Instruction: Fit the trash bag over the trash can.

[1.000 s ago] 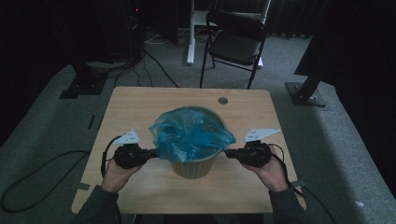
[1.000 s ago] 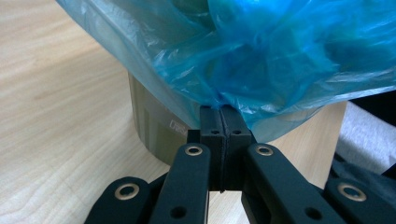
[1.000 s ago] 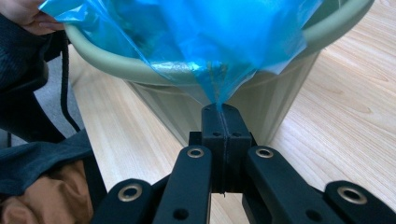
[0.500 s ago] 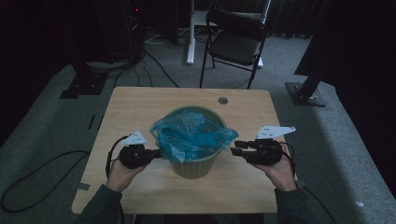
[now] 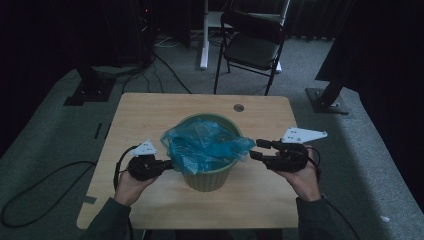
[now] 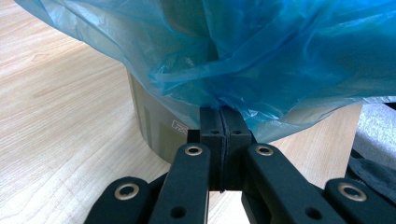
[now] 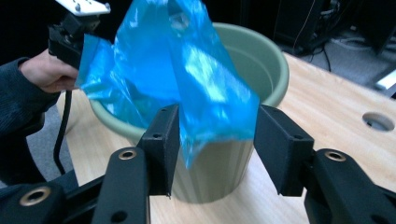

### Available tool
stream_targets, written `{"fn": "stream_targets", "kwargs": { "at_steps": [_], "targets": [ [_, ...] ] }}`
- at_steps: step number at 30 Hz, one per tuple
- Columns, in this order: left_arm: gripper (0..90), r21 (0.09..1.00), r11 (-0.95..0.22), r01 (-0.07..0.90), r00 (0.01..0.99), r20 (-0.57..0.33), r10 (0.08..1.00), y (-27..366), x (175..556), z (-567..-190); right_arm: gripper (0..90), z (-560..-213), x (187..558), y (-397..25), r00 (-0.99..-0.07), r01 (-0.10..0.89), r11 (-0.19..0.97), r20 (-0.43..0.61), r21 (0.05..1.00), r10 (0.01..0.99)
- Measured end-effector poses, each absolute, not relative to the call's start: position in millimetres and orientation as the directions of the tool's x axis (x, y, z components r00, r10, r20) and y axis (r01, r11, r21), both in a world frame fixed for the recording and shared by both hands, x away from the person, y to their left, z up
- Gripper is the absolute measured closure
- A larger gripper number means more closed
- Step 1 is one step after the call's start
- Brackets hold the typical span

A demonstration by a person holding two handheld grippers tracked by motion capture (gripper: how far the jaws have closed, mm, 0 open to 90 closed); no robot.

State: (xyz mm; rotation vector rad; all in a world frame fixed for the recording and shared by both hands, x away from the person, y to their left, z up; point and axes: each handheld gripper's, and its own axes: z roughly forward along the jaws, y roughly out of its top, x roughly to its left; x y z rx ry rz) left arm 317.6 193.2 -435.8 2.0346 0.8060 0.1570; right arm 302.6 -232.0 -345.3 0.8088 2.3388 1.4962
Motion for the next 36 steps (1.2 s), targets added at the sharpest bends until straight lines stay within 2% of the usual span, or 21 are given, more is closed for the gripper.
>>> {"fn": "stream_targets", "kwargs": {
  "at_steps": [6,8,9,11,14,21,36],
  "targets": [
    [90.0,0.795,-0.369,0.481,0.778,-0.194,0.597,193.1,317.4,-435.7,51.4,-333.5,309.3,-217.5,-0.836,0.276,0.351,0.044,0.895,0.547],
    [90.0,0.796,-0.366,0.482,0.777,-0.195,0.598,193.1,317.1,-435.8,63.0,-333.2,315.4,-212.3,-0.839,0.281,0.366,0.042,0.887,0.543],
    [90.0,0.796,-0.366,0.482,0.777,-0.196,0.598,193.1,317.2,-436.0,74.8,-334.2,321.0,-208.9,-0.84,0.296,0.374,0.053,0.879,0.541],
    [90.0,0.795,-0.368,0.482,0.778,-0.195,0.597,193.4,317.5,-436.2,82.6,-335.8,329.1,-206.9,-0.825,0.327,0.361,0.078,0.874,0.56],
    [90.0,0.796,-0.368,0.48,0.777,-0.192,0.599,194.0,317.5,-436.6,88.4,-340.9,345.5,-207.5,-0.788,0.382,0.336,0.113,0.861,0.605],
    [90.0,0.796,-0.367,0.482,0.775,-0.192,0.602,195.2,318.0,-436.9,90.0,-363.5,383.2,-209.7,-0.702,0.513,0.288,0.202,0.808,0.683],
    [90.0,0.792,-0.368,0.487,0.772,-0.192,0.606,197.5,318.4,-439.5,90.0,-388.1,412.4,-205.3,-0.612,0.626,0.279,0.237,0.728,0.755]
  ]
}}
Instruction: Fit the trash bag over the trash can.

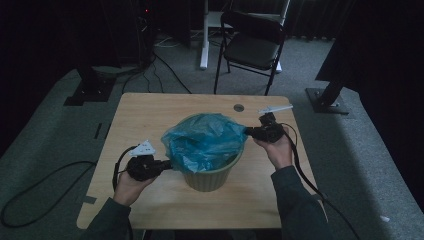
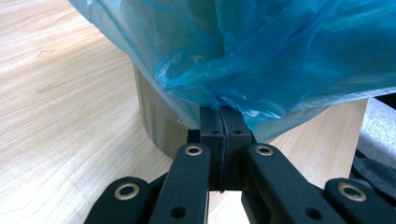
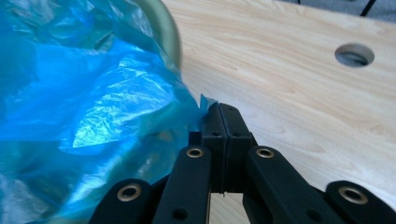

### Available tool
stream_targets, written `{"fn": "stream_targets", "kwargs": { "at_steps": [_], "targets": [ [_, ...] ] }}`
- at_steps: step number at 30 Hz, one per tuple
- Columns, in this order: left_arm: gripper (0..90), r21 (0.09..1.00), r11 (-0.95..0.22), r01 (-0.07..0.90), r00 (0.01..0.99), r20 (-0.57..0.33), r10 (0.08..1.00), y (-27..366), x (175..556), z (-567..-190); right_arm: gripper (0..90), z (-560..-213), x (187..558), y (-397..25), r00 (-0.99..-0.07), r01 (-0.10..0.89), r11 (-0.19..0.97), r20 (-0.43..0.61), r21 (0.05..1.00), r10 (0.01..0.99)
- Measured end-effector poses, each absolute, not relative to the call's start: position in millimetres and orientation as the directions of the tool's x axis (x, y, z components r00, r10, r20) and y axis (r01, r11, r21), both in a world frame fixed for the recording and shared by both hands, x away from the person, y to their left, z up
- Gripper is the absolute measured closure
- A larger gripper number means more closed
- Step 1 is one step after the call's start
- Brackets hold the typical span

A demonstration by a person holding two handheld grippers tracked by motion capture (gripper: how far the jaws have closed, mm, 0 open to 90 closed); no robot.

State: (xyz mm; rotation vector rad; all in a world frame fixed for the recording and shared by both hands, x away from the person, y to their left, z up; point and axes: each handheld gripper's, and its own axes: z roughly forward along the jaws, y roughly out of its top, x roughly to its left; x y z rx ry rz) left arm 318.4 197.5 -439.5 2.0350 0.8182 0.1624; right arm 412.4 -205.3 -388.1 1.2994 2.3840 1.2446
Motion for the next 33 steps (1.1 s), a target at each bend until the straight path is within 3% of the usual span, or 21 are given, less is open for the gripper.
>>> {"fn": "stream_targets", "kwargs": {
  "at_steps": [13,21,25,33],
  "targets": [
    [90.0,0.786,-0.367,0.497,0.766,-0.198,0.611,198.0,319.8,-442.6,90.0,-411.3,418.3,-217.0,-0.554,0.701,0.253,0.285,0.667,0.782],
    [88.7,0.793,-0.357,0.493,0.763,-0.197,0.616,200.4,317.9,-440.3,89.6,-409.3,413.9,-220.8,-0.559,0.693,0.243,0.293,0.678,0.776],
    [80.6,0.803,-0.346,0.486,0.76,-0.191,0.622,204.6,314.1,-435.8,72.0,-395.9,402.0,-225.7,-0.596,0.653,0.24,0.292,0.718,0.748],
    [67.3,0.811,-0.329,0.484,0.747,-0.187,0.638,218.4,306.1,-431.9,62.9,-381.3,386.6,-233.1,-0.632,0.612,0.252,0.273,0.749,0.725]
  ]
}}
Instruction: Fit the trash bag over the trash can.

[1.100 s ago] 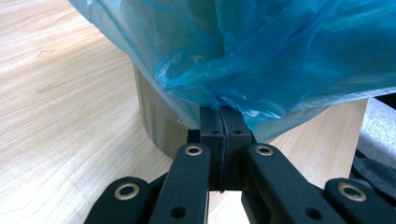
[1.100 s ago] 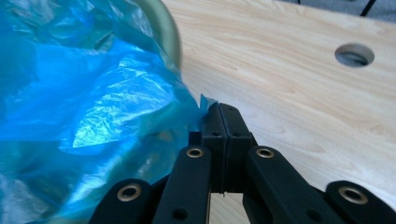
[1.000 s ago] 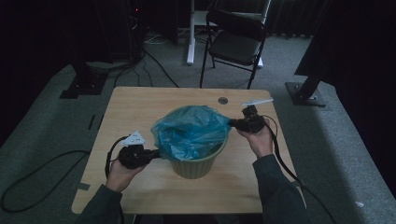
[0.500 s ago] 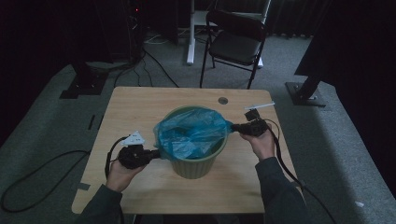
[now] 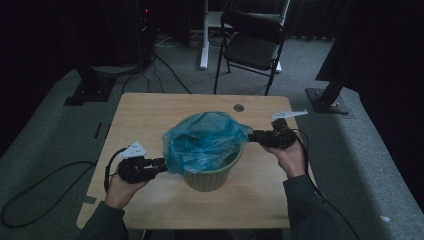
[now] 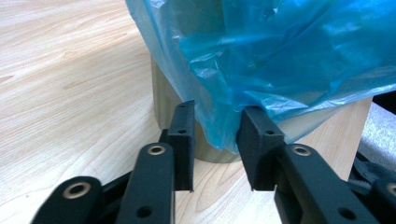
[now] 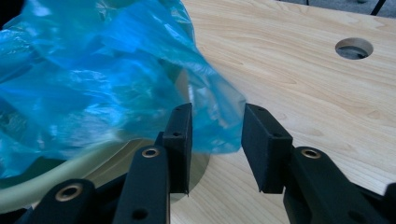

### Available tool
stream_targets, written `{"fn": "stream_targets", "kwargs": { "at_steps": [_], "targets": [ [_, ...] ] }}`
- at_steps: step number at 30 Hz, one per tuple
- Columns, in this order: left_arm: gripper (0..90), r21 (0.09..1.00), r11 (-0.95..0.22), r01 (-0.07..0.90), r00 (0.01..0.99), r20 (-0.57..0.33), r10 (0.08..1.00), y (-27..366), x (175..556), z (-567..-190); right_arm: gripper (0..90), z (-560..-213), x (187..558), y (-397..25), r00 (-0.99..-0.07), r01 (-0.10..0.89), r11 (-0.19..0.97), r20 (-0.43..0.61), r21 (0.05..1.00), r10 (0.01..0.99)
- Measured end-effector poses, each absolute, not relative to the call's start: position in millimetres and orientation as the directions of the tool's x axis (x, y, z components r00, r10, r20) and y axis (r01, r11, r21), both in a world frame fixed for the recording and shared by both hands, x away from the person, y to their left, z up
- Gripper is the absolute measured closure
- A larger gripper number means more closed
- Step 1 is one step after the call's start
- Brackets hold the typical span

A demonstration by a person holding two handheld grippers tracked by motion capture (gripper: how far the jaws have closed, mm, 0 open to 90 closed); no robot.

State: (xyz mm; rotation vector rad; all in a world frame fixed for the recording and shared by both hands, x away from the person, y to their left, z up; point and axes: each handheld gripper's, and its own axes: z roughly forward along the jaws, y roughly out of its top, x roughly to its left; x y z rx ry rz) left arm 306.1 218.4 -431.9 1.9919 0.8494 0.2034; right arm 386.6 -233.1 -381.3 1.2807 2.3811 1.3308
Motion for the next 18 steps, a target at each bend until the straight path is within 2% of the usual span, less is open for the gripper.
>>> {"fn": "stream_targets", "kwargs": {
  "at_steps": [5,12,18],
  "targets": [
    [64.4,0.815,-0.314,0.487,0.735,-0.189,0.651,226.6,304.8,-430.5,58.4,-378.0,381.4,-238.5,-0.635,0.601,0.25,0.263,0.759,0.727],
    [61.2,0.827,-0.31,0.468,0.741,-0.177,0.648,236.5,297.6,-426.9,59.5,-369.3,365.3,-239.4,-0.664,0.556,0.256,0.237,0.791,0.71],
    [60.8,0.842,-0.287,0.457,0.74,-0.181,0.648,244.8,294.0,-420.4,57.8,-358.7,349.8,-224.3,-0.71,0.506,0.283,0.207,0.815,0.673]
  ]
}}
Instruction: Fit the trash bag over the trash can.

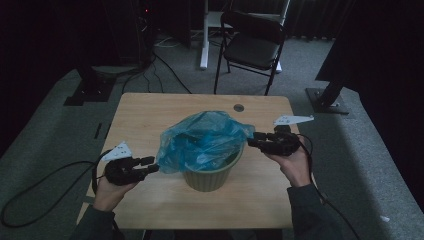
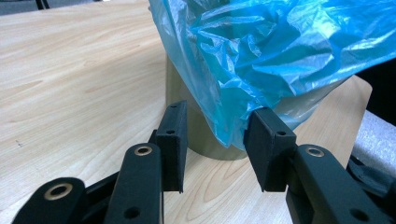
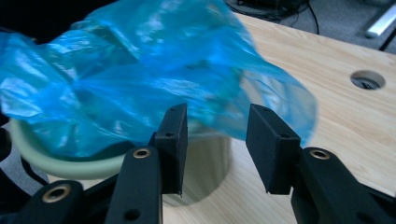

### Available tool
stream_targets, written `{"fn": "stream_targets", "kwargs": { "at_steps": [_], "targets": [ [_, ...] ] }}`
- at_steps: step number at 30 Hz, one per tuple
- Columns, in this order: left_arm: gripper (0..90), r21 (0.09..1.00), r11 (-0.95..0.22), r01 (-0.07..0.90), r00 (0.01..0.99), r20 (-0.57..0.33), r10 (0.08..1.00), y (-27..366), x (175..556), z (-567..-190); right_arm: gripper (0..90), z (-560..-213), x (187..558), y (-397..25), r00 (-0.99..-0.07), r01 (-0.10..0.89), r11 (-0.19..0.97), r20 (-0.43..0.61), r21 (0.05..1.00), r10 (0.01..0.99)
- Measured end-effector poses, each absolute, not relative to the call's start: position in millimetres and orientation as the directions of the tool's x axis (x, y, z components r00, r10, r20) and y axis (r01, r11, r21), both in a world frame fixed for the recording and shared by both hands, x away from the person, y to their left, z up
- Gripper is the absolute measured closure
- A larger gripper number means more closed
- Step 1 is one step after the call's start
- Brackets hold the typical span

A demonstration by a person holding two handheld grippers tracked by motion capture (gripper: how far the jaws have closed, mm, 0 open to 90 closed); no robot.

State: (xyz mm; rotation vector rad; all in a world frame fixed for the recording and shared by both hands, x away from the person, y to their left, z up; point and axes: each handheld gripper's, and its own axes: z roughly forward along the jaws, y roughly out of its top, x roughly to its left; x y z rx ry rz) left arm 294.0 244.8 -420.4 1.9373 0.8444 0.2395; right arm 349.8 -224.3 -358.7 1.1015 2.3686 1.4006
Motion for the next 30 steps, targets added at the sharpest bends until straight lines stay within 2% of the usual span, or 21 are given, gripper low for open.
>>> {"fn": "stream_targets", "kwargs": {
  "at_steps": [8,9,27,30],
  "targets": [
    [60.7,0.848,-0.285,0.446,0.737,-0.168,0.655,252.5,291.0,-416.5,53.1,-357.3,343.2,-203.9,-0.74,0.482,0.322,0.181,0.815,0.648],
    [60.7,0.852,-0.279,0.443,0.733,-0.165,0.66,256.5,289.3,-415.4,52.0,-358.1,342.8,-196.1,-0.735,0.472,0.344,0.147,0.812,0.662],
    [60.8,0.871,-0.235,0.43,0.7,-0.157,0.697,278.8,290.3,-407.1,57.3,-363.5,344.6,-191.7,-0.731,0.478,0.384,0.114,0.79,0.673],
    [60.8,0.886,-0.229,0.403,0.708,-0.143,0.692,283.7,289.8,-398.2,57.7,-363.4,344.5,-191.9,-0.731,0.477,0.384,0.115,0.79,0.673]
  ]
}}
